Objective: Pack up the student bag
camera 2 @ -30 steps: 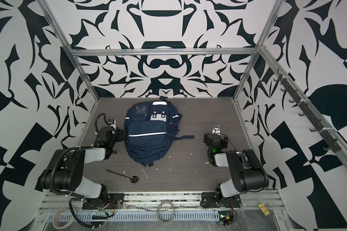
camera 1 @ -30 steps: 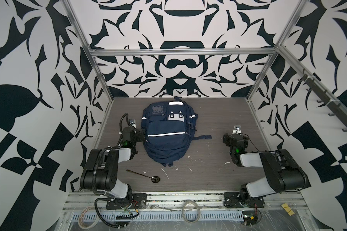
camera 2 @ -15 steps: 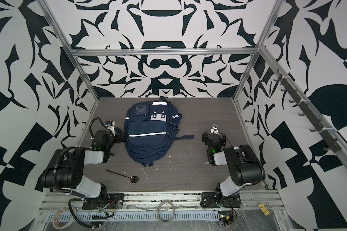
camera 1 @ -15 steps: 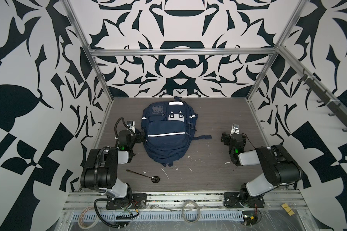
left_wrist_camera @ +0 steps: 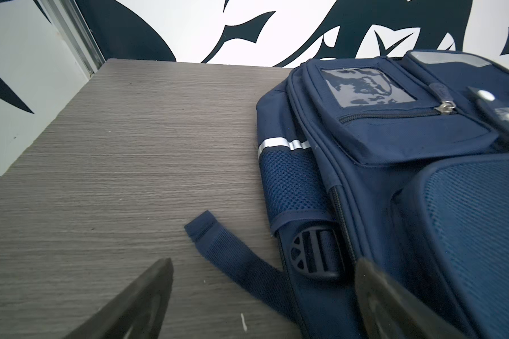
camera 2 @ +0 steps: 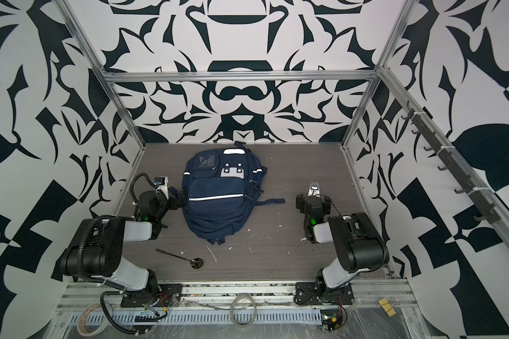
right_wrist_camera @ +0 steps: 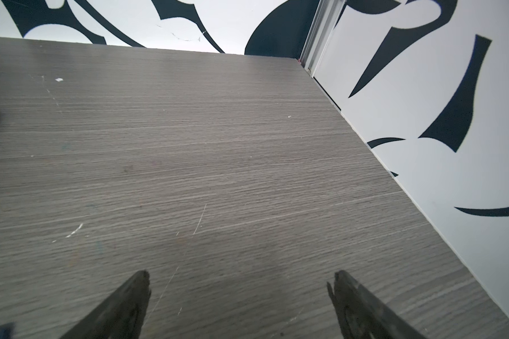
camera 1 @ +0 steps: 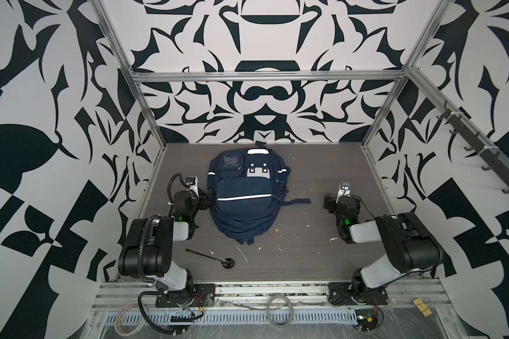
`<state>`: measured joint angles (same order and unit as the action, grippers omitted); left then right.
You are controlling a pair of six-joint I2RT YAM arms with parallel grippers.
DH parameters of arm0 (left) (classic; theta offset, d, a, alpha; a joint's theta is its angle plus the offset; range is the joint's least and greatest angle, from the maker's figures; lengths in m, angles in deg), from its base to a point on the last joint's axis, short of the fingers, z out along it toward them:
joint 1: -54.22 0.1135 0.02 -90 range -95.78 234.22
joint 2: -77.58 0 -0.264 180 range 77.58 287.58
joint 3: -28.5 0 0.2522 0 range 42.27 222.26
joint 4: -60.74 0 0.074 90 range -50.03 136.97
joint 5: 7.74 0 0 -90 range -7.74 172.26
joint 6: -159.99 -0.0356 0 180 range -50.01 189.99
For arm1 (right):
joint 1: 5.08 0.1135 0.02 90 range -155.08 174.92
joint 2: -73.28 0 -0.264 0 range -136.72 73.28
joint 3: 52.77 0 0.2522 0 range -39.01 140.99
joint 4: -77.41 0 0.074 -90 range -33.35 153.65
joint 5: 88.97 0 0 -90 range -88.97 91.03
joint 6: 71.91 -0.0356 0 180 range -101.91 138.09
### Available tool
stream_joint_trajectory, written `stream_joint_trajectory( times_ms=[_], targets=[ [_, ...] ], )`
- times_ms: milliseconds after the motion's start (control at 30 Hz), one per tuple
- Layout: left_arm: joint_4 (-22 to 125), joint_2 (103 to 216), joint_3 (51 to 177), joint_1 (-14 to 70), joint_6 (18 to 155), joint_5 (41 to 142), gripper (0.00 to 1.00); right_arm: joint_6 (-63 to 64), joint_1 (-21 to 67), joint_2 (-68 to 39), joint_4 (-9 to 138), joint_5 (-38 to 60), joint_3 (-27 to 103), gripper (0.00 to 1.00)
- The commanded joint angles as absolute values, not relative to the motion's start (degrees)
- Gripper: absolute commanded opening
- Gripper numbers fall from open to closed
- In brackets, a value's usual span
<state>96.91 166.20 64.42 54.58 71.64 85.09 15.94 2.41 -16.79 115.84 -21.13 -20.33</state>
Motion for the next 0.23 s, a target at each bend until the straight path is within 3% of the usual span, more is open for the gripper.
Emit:
stream_joint_trajectory(
  times_ms=[0,200],
  targets=[
    [98.74,166.71,63.72,54.57,71.92,85.64,0.99,16.57,2.22,-16.11,117.7,-20.81,-19.32,1.0],
    [98.7,166.66,63.76,54.58,71.92,85.68,0.99,16.68,2.21,-16.02,117.92,-20.73,-19.5,0.99]
  ],
)
